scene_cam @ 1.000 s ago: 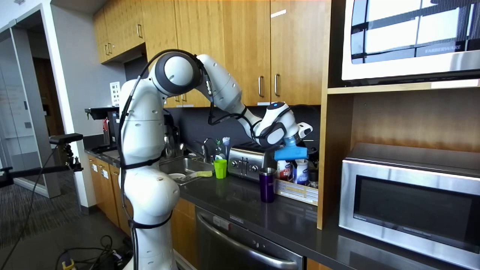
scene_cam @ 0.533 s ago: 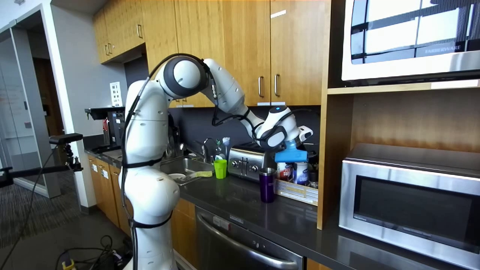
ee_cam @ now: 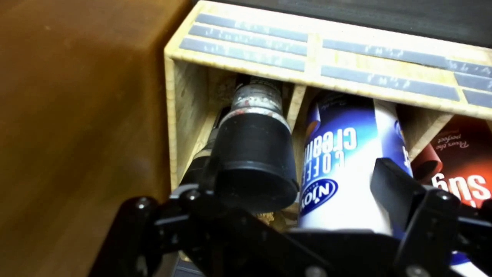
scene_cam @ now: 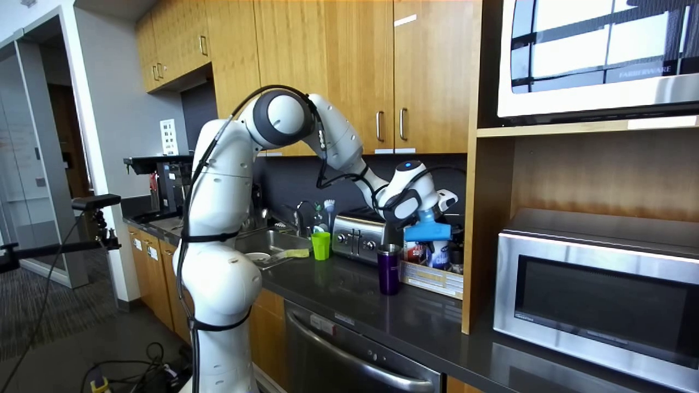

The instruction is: Move the salt shaker to the left

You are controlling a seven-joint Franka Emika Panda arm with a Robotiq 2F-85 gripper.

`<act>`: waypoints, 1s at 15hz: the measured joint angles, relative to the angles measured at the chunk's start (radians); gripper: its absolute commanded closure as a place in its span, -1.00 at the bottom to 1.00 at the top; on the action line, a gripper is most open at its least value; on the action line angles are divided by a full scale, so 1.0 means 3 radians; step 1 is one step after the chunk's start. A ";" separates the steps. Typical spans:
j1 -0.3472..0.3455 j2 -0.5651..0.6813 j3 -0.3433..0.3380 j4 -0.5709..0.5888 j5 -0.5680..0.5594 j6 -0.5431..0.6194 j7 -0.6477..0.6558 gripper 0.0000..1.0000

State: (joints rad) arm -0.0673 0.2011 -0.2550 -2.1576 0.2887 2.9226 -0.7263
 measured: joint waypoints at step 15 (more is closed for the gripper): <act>-0.0003 0.0121 -0.0020 0.0255 -0.0368 0.0058 -0.0051 -1.00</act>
State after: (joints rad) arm -0.0682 0.2375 -0.2611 -2.0810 0.1784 2.9401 -0.7416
